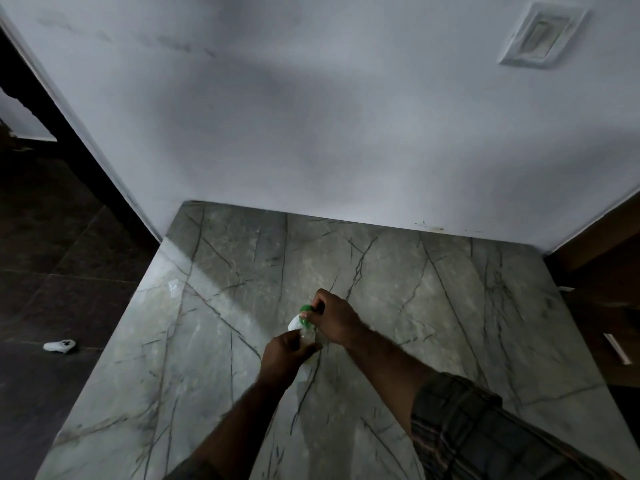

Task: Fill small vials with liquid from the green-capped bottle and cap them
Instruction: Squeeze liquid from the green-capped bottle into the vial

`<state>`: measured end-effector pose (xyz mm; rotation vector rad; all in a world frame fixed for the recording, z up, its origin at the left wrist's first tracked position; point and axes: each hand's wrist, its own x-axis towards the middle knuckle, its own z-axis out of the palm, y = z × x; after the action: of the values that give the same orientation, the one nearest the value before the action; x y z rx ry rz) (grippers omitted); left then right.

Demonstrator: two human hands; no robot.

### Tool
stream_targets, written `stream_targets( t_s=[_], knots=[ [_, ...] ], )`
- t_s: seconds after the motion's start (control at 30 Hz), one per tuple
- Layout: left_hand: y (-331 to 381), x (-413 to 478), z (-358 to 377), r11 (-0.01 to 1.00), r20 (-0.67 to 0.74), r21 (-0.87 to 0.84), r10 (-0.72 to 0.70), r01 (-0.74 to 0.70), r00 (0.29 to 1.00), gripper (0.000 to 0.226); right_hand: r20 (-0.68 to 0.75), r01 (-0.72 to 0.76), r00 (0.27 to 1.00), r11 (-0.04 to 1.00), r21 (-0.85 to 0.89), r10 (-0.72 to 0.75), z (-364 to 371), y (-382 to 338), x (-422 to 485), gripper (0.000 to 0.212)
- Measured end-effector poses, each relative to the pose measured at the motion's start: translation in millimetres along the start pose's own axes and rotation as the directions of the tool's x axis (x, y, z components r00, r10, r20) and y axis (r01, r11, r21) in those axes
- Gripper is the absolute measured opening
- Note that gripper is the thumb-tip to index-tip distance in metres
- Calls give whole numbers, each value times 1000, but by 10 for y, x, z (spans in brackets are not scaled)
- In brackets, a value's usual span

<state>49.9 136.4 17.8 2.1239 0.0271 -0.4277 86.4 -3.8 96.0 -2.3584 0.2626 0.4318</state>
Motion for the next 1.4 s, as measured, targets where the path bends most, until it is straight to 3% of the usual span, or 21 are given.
stream_targets(
  t_s=[0.13, 0.37, 0.77, 1.4],
  knots=[
    [44, 3, -37, 999, -37, -2, 55, -55, 998, 25, 11, 11, 1000, 1000, 17, -12, -11, -9, 18, 26],
    [9, -29, -22, 999, -6, 24, 32, -31, 999, 30, -8, 14, 1000, 1000, 4, -14, 53, 40, 2, 29],
    [-36, 11, 8, 999, -20, 30, 26, -25, 999, 28, -46, 8, 999, 1000, 2, -8, 95, 66, 3, 29],
    [-42, 73, -18, 1000, -23, -9, 28, -28, 999, 27, 5, 34, 999, 999, 25, -34, 2, 22, 72, 26]
  ],
)
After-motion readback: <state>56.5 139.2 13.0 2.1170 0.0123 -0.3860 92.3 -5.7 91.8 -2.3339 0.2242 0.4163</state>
